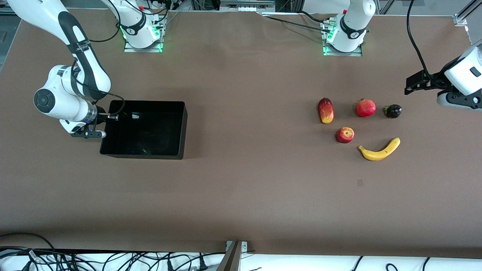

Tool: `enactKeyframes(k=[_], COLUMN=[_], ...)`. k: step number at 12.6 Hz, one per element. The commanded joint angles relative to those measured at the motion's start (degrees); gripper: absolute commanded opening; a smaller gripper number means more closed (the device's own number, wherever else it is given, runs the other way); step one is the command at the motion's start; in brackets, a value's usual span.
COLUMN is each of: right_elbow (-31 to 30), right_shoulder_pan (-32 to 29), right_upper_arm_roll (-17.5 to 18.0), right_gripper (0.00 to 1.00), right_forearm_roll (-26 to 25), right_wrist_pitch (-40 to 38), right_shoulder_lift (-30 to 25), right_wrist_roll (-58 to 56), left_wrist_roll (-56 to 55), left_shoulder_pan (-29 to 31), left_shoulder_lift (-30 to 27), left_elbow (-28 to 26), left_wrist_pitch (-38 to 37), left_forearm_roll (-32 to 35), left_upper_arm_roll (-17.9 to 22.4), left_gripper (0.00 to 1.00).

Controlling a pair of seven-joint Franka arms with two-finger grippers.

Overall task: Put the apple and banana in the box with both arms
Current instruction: 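Lower the right gripper against the side of the black box, then push the black box with the right gripper toward the fruit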

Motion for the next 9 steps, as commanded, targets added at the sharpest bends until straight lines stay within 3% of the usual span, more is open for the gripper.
enactKeyframes(k=[1,4,7,9], right_elbow=[1.88,5.03,17.84,24.45], right_shoulder_pan=[-0.63,-0.54,1.38,4.19], right_upper_arm_roll=[0.1,0.36,0.54,0.63], right_gripper=[0.0,0.0,0.0,0.0], right_forearm_roll=[0.59,0.68,4.7,10.06], right_wrist_pitch=[-0.4,-4.08,-20.57,-25.18], right_shoulder_lift=[-1.04,-1.04,-0.43,0.88], right_wrist_roll=[-2.21,-2.12,-1.07,0.59], left_wrist_roll=[-0.2,-0.2,-0.2,-0.2], left_shoulder_pan=[0.4,0.4,0.4,0.48], left_shoulder_lift=[0.47,0.47,0.47,0.47], left_elbow=[1.12,1.12,1.12,1.12], left_wrist_pitch=[-0.18,-0.18,-0.18,-0.18], left_forearm_roll=[-0.27,-0.27,-0.27,-0.27], left_upper_arm_roll=[-0.21,-0.21,-0.21,-0.21], left_gripper=[1.0,1.0,1.0,1.0])
